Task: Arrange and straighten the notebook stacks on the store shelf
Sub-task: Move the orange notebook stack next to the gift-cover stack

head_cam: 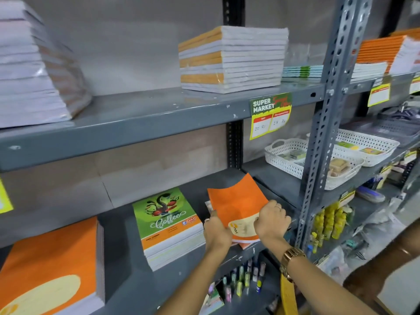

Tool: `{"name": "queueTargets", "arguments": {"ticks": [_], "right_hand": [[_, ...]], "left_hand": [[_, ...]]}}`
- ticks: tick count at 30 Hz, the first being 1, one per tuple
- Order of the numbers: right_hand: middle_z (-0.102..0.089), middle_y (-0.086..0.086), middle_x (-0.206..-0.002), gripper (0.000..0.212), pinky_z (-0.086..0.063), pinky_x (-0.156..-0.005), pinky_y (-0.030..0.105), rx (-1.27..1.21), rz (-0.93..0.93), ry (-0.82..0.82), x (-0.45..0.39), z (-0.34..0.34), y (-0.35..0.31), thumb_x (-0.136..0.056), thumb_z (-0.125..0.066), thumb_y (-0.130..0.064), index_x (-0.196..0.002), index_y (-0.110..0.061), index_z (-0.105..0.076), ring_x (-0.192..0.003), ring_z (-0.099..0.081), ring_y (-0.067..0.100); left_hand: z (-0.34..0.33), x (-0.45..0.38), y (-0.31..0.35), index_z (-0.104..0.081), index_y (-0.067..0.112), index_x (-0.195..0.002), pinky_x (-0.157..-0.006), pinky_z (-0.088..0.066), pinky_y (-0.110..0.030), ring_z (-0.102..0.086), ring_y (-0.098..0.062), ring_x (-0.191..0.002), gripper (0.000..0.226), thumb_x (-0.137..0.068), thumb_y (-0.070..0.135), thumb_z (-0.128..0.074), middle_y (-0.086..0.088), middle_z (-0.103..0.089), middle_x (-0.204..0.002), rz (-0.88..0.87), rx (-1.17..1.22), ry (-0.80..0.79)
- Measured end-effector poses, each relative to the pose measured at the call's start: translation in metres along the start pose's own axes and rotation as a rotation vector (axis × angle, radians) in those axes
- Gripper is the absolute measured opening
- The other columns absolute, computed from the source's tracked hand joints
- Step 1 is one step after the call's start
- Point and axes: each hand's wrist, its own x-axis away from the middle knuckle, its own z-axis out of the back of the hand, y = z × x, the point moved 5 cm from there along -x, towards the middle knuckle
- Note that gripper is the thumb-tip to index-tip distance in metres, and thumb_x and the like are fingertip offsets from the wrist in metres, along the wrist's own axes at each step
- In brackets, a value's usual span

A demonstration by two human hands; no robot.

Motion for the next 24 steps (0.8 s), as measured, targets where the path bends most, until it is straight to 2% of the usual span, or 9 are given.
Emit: {"name": "queueTargets", "arguments": {"ticks": [5, 9, 13, 17, 21, 24], "right_hand": [[-0.056, 0.014, -0.121, 0.037, -0.040, -0.091, 0.039, -0.093, 0.040, 0.081, 0.013, 0.019, -0.010, -0.083, -0.062, -0.014, -0.112, -0.004, -0.042, -0.114, -0.050, 0.029], [-0.055, 0.015, -0.121, 0.037, -0.040, -0.092, 0.041, -0.138, 0.075, 0.109, 0.030, 0.033, -0.025, -0.083, -0.062, -0.014, -0.112, -0.002, -0.042, -0.115, -0.049, 0.030], [-0.055, 0.015, -0.120, 0.037, -0.041, -0.092, 0.041, -0.174, 0.122, 0.120, 0.054, 0.042, -0.047, -0.083, -0.063, -0.018, -0.111, -0.003, -0.042, -0.114, -0.050, 0.031], [-0.057, 0.016, -0.117, 0.037, -0.043, -0.093, 0.041, -0.195, 0.223, 0.110, 0.091, 0.044, -0.080, -0.082, -0.065, -0.017, -0.109, -0.004, -0.042, -0.113, -0.052, 0.031], [-0.058, 0.015, -0.115, 0.033, -0.044, -0.089, 0.039, -0.222, 0.332, 0.093, 0.129, 0.039, -0.118, -0.084, -0.063, -0.016, -0.108, -0.005, -0.043, -0.111, -0.053, 0.031], [-0.058, 0.014, -0.115, 0.033, -0.045, -0.088, 0.037, -0.245, 0.412, 0.079, 0.160, 0.034, -0.150, -0.084, -0.063, -0.015, -0.109, -0.005, -0.045, -0.108, -0.055, 0.030]], "left_hand": [[0.025, 0.007, 0.003, -0.049, 0.009, -0.128, -0.086, -0.054, -0.043, -0.064, -0.033, -0.098, 0.052, -0.080, -0.010, -0.049, -0.019, -0.068, -0.108, -0.071, 0.096, 0.061], [0.053, 0.014, 0.004, -0.053, 0.009, -0.125, -0.083, -0.056, -0.041, -0.066, -0.031, -0.095, 0.049, -0.080, -0.011, -0.052, -0.017, -0.069, -0.108, -0.131, 0.113, 0.143], [0.086, 0.023, -0.005, -0.060, 0.008, -0.118, -0.081, -0.052, -0.028, -0.064, -0.027, -0.099, 0.042, -0.081, -0.010, -0.055, -0.014, -0.069, -0.106, -0.154, 0.141, 0.195], [0.131, 0.041, -0.028, -0.065, 0.013, -0.108, -0.081, -0.057, -0.033, -0.066, -0.025, -0.086, 0.036, -0.080, -0.009, -0.055, -0.010, -0.070, -0.099, -0.138, 0.133, 0.269], [0.177, 0.059, -0.058, -0.068, 0.012, -0.105, -0.090, -0.055, -0.039, -0.065, -0.025, -0.100, 0.033, -0.081, -0.008, -0.055, -0.011, -0.069, -0.112, -0.116, 0.075, 0.347], [0.215, 0.074, -0.080, -0.067, 0.008, -0.105, -0.091, -0.054, -0.036, -0.064, -0.025, -0.104, 0.030, -0.083, -0.007, -0.055, -0.012, -0.068, -0.116, -0.104, 0.031, 0.402]]}}
